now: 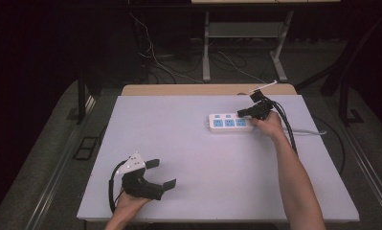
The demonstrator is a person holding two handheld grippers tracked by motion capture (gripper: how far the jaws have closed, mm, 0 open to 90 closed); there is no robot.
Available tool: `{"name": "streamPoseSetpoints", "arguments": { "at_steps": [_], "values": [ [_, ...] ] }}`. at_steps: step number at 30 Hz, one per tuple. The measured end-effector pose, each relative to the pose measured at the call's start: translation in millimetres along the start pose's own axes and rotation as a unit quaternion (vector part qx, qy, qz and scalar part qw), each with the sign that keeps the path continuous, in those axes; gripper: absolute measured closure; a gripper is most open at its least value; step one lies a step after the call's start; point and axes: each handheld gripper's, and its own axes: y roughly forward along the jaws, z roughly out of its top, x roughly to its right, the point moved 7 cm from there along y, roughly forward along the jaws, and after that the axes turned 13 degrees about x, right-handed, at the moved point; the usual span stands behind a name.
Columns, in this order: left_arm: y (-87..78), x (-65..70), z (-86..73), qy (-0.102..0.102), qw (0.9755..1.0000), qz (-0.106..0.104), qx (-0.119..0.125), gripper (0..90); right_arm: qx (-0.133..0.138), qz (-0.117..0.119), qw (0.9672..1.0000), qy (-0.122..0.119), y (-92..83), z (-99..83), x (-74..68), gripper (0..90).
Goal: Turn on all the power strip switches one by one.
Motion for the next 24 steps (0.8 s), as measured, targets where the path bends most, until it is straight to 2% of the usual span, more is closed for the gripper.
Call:
{"name": "streamPoseSetpoints", "arguments": {
  "at_steps": [3,9,14,17,20,22,24],
  "values": [
    [0.1,0.3,-0.1,0.002,1.0,-0.002,-0.001,0.0,0.001,-0.004,0.9999,-0.013,0.0,0.0,-0.8,90.0],
    [1.3,0.2,-1.0,0.001,1.0,-0.006,-0.004,0.0,0.003,-0.004,1.0,-0.005,-0.4,0.0,-0.8,90.0],
    [1.3,0.0,-1.1,-0.001,1.0,-0.005,-0.003,0.0,0.005,-0.024,0.9994,-0.024,-0.4,-0.3,-4.7,90.0],
    [1.8,0.8,-1.3,0.0,1.0,-0.006,-0.003,0.0,0.0,-0.02,0.9994,-0.029,-0.1,0.8,-8.2,90.0],
    [2.5,1.4,-1.6,0.001,1.0,-0.006,-0.004,0.0,0.006,-0.011,0.9999,-0.011,-1.5,1.5,-8.6,90.0],
    [2.7,1.0,-1.9,0.001,1.0,-0.006,-0.005,0.0,0.009,-0.012,0.9999,-0.007,-2.9,3.3,-8.5,90.0],
    [2.6,0.3,-2.1,0.001,1.0,-0.005,-0.006,0.0,0.017,-0.004,0.9998,-0.003,-5.2,7.0,-10.8,90.0]
  ]
}}
